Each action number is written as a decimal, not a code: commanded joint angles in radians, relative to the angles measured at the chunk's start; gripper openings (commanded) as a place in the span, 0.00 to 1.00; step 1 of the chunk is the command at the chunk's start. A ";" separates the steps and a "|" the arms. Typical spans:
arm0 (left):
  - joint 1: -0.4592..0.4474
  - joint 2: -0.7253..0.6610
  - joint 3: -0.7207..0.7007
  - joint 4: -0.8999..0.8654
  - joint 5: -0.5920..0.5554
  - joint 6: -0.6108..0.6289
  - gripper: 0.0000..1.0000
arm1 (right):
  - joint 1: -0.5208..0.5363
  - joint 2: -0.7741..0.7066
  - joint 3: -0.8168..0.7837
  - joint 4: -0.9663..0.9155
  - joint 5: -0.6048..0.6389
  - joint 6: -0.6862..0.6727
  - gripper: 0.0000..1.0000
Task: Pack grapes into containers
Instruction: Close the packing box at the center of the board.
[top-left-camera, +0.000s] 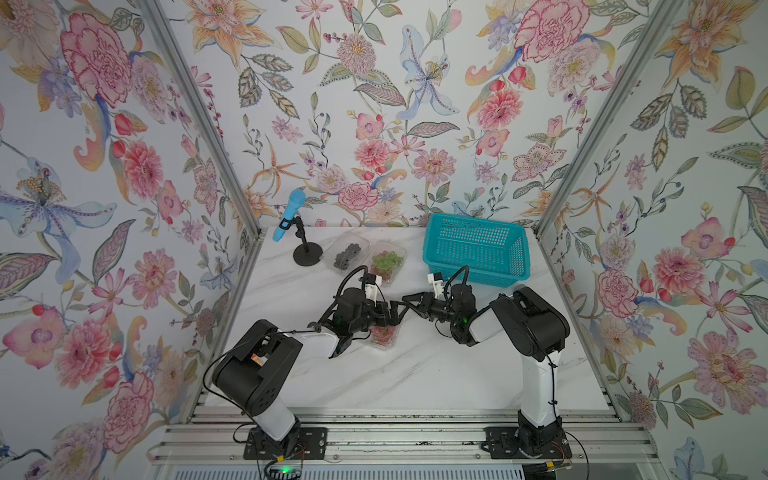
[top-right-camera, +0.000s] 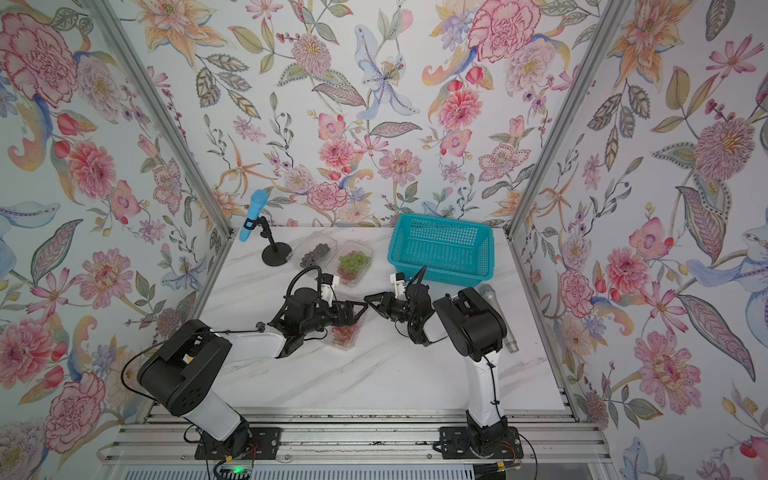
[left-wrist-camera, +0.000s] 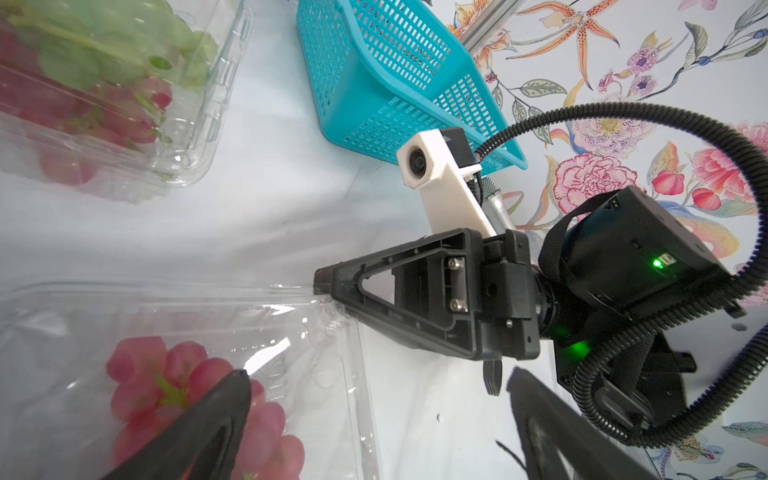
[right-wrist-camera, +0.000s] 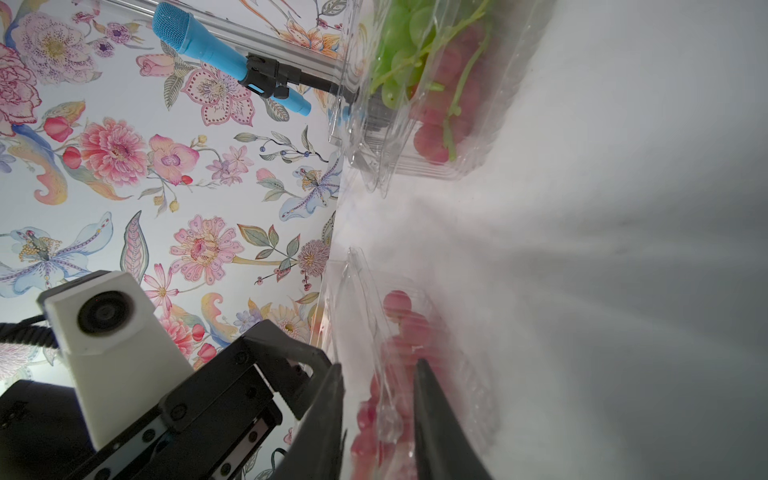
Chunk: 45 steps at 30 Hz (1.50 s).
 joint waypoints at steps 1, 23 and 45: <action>-0.006 0.035 -0.035 -0.112 -0.002 -0.013 1.00 | -0.013 0.000 -0.035 0.025 -0.006 0.014 0.27; -0.006 0.019 -0.030 -0.135 -0.010 -0.001 1.00 | 0.015 -0.006 -0.001 -0.023 -0.021 -0.001 0.28; -0.001 0.015 -0.038 -0.135 -0.007 0.009 1.00 | 0.028 0.036 -0.006 -0.016 0.000 0.007 0.08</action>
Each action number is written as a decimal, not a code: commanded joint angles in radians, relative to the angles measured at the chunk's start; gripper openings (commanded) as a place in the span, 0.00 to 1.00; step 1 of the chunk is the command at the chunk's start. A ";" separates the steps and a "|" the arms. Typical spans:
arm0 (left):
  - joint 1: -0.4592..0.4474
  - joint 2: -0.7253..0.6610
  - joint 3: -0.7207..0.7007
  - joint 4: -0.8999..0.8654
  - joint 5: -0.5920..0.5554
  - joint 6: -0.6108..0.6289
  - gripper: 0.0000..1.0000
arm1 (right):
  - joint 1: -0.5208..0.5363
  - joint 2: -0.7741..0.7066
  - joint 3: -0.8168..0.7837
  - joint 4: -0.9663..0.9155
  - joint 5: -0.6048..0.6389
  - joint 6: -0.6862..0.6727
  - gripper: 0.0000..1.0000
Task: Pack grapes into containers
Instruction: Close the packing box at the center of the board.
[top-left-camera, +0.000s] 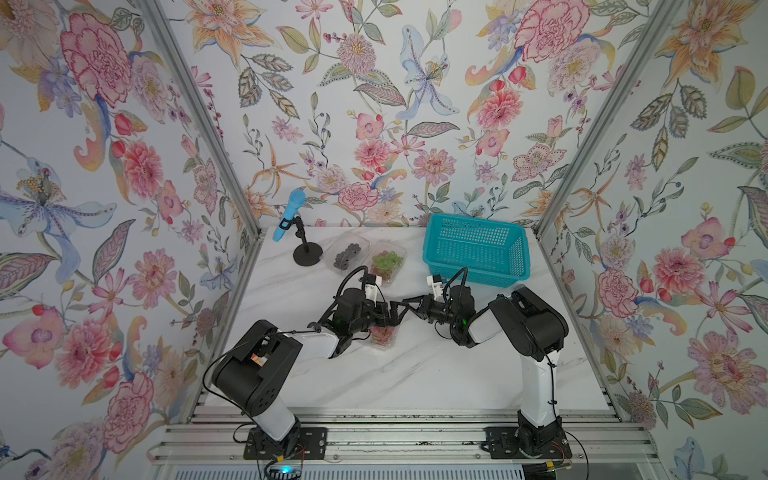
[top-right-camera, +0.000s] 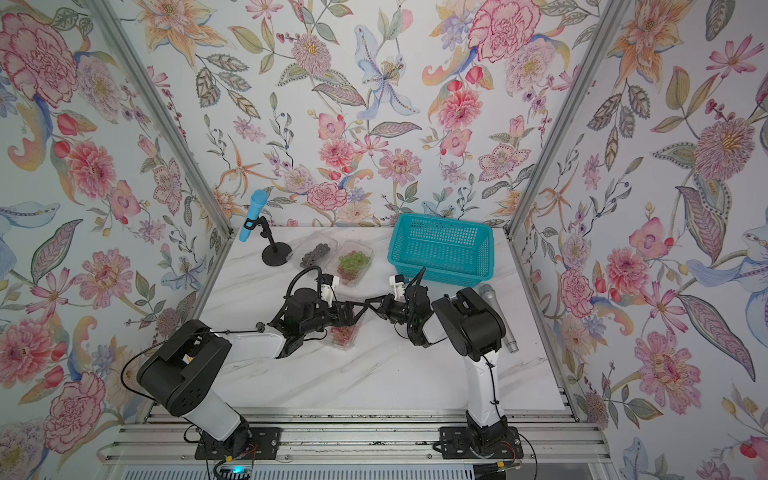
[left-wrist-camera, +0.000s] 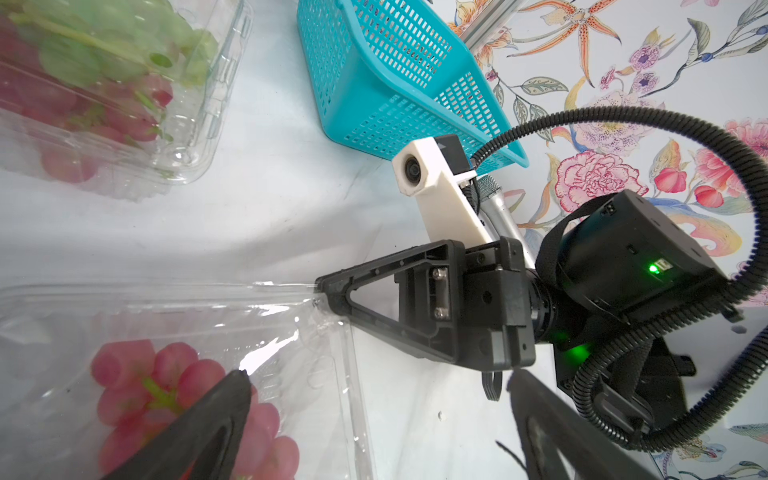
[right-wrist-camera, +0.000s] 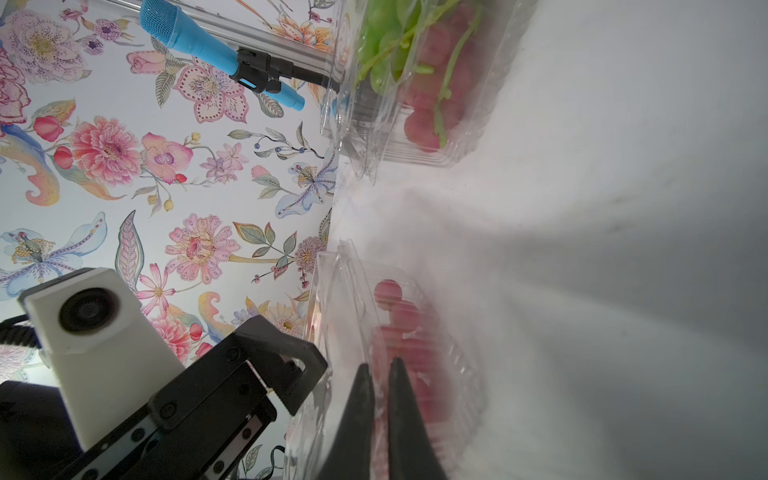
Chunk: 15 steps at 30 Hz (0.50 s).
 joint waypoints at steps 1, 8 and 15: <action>0.005 0.013 -0.026 -0.142 -0.004 0.010 1.00 | 0.010 0.027 0.002 -0.013 -0.005 0.004 0.10; 0.068 -0.111 0.082 -0.331 -0.035 0.118 1.00 | 0.006 0.021 0.105 -0.144 0.005 -0.037 0.12; 0.089 -0.168 0.061 -0.371 -0.049 0.131 1.00 | 0.030 0.088 0.308 -0.295 0.031 -0.074 0.13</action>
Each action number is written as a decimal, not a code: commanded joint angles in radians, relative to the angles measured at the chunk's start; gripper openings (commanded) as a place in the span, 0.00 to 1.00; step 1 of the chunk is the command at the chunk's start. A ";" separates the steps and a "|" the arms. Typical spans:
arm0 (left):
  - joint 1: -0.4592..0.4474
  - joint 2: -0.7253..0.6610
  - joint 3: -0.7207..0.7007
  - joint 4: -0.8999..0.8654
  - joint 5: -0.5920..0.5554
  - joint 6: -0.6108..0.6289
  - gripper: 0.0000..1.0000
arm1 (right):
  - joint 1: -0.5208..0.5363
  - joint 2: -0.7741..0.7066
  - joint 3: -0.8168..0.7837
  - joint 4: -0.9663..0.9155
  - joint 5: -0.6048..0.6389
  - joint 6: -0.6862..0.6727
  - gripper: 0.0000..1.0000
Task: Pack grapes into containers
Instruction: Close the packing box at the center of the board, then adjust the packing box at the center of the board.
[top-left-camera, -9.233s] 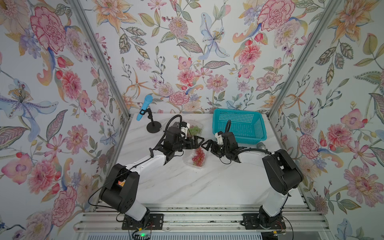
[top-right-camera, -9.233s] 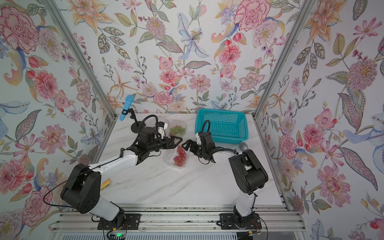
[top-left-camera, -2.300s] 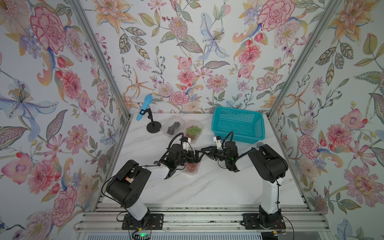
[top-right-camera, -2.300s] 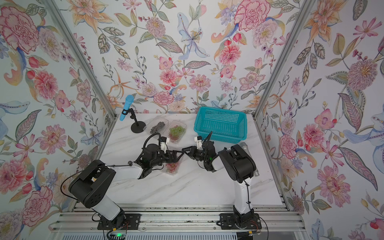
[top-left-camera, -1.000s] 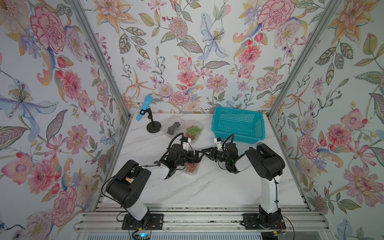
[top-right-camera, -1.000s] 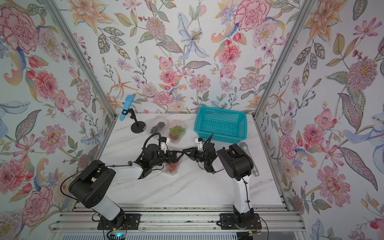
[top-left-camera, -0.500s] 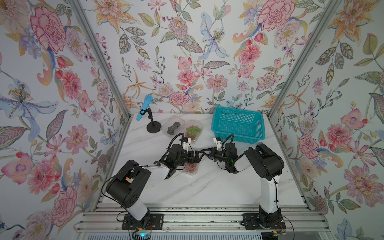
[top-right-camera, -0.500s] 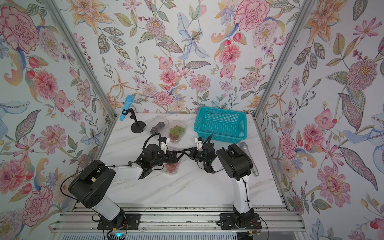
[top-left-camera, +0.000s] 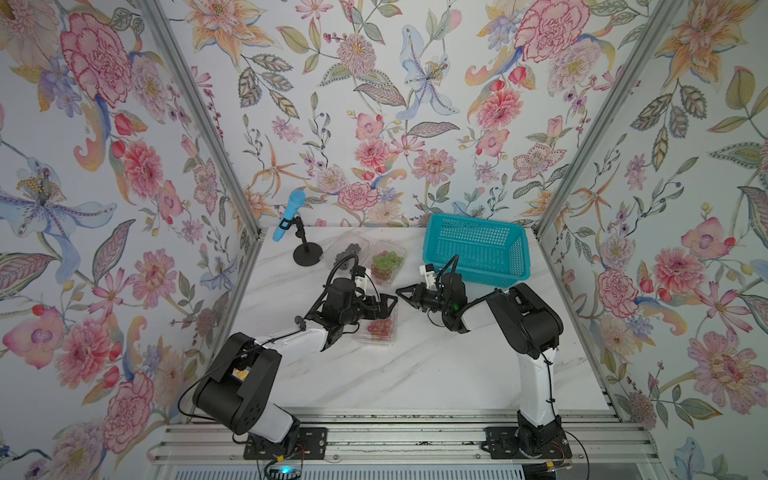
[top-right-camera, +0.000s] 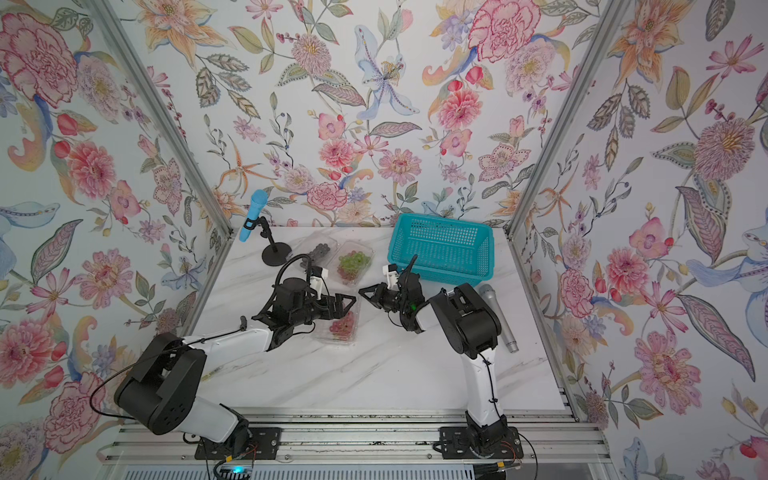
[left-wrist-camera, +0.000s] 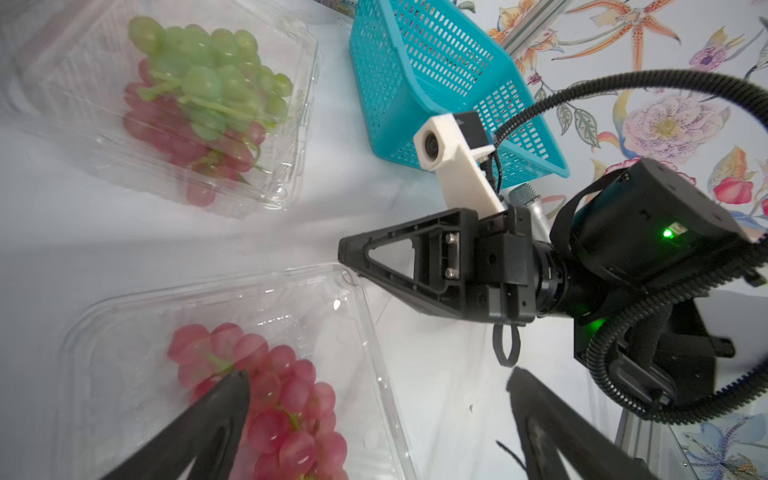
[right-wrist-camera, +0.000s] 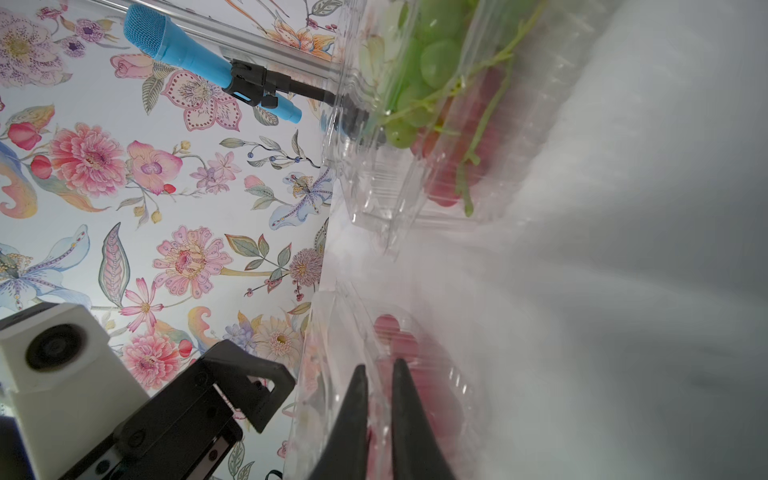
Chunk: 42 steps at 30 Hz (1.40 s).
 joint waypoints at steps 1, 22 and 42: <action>0.002 -0.035 -0.015 -0.058 -0.019 0.027 1.00 | 0.015 0.039 0.095 -0.115 0.011 -0.043 0.15; 0.042 -0.186 -0.114 -0.140 -0.065 0.025 1.00 | 0.122 -0.296 -0.237 -0.276 0.067 -0.216 0.65; 0.138 -0.329 -0.184 -0.201 -0.071 0.010 1.00 | 0.157 -0.071 0.096 -0.379 0.069 -0.212 0.63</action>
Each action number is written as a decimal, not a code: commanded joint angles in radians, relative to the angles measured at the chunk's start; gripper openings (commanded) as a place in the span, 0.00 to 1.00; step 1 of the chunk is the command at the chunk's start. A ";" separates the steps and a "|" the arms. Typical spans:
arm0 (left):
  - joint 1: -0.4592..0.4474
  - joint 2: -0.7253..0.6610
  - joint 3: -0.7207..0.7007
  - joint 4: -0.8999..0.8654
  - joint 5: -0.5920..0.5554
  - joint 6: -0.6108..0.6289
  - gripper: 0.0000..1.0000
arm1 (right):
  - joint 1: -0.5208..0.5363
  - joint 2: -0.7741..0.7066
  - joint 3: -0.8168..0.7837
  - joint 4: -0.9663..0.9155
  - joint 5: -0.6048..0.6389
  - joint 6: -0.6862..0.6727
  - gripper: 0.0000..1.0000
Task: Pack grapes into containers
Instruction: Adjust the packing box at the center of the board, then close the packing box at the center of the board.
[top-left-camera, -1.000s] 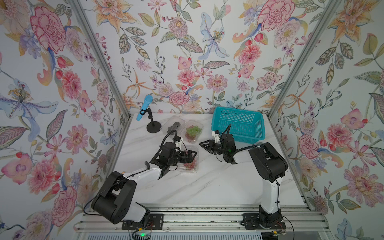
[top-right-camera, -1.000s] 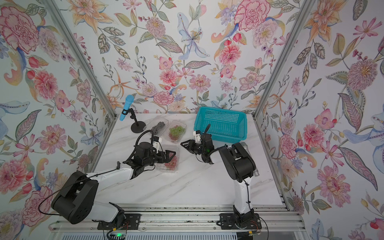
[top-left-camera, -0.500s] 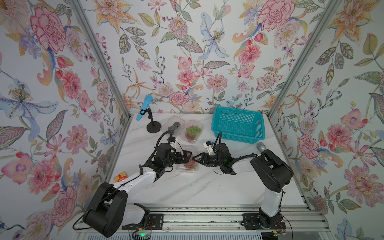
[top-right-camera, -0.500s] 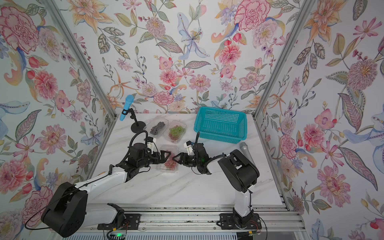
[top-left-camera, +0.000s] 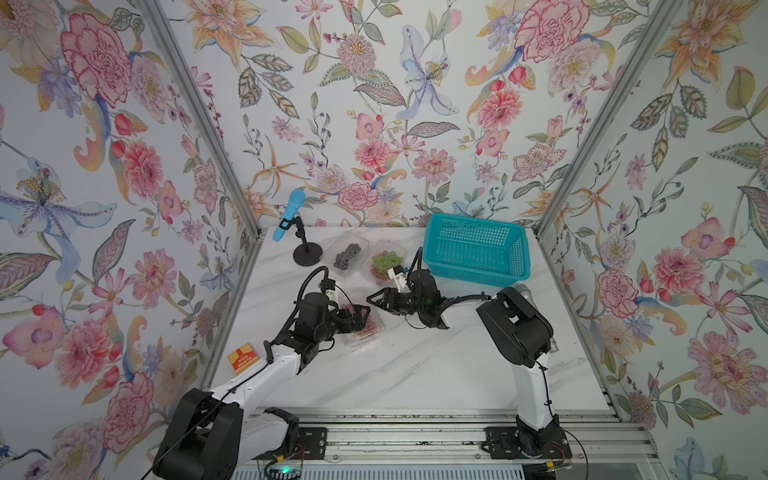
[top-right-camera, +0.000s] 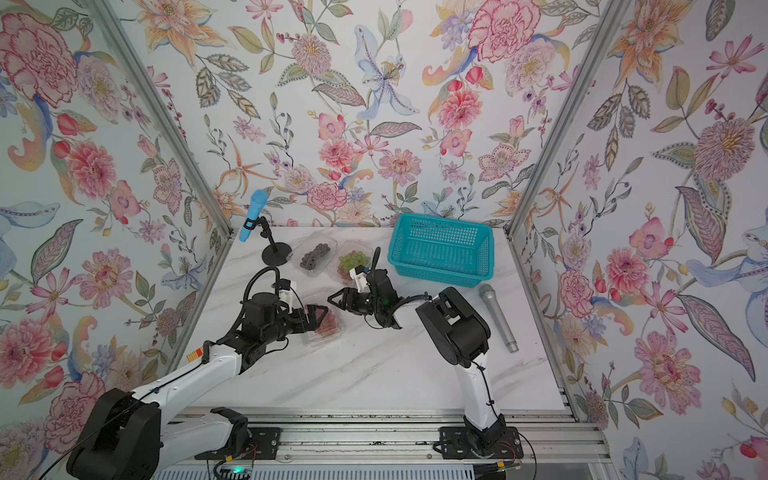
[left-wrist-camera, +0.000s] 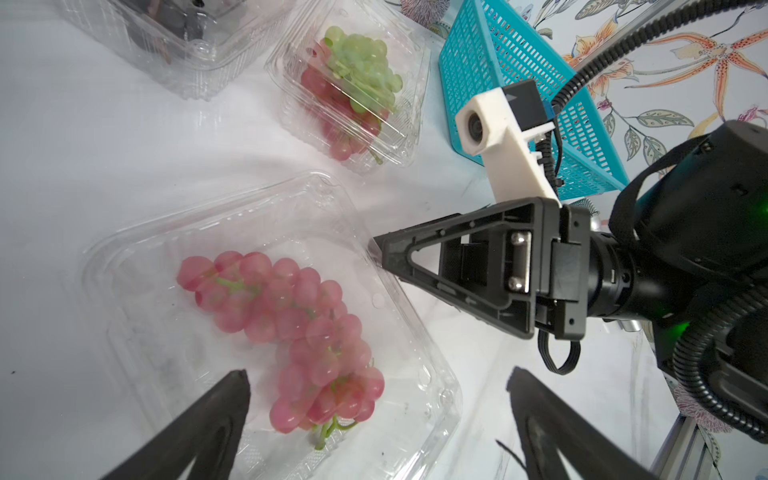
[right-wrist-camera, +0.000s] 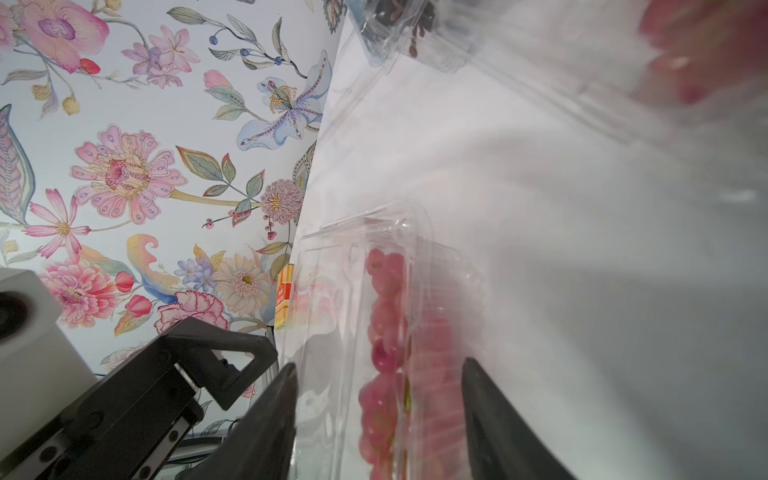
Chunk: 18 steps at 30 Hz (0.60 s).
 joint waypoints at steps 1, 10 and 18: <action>0.012 0.000 0.010 -0.001 -0.008 0.008 1.00 | -0.012 -0.059 -0.068 -0.039 0.023 -0.018 0.65; 0.014 0.133 0.085 0.058 0.027 0.034 1.00 | 0.033 -0.223 -0.328 0.077 0.057 0.046 0.62; 0.013 0.178 0.095 0.099 0.053 0.023 1.00 | 0.046 -0.246 -0.410 0.181 0.045 0.091 0.53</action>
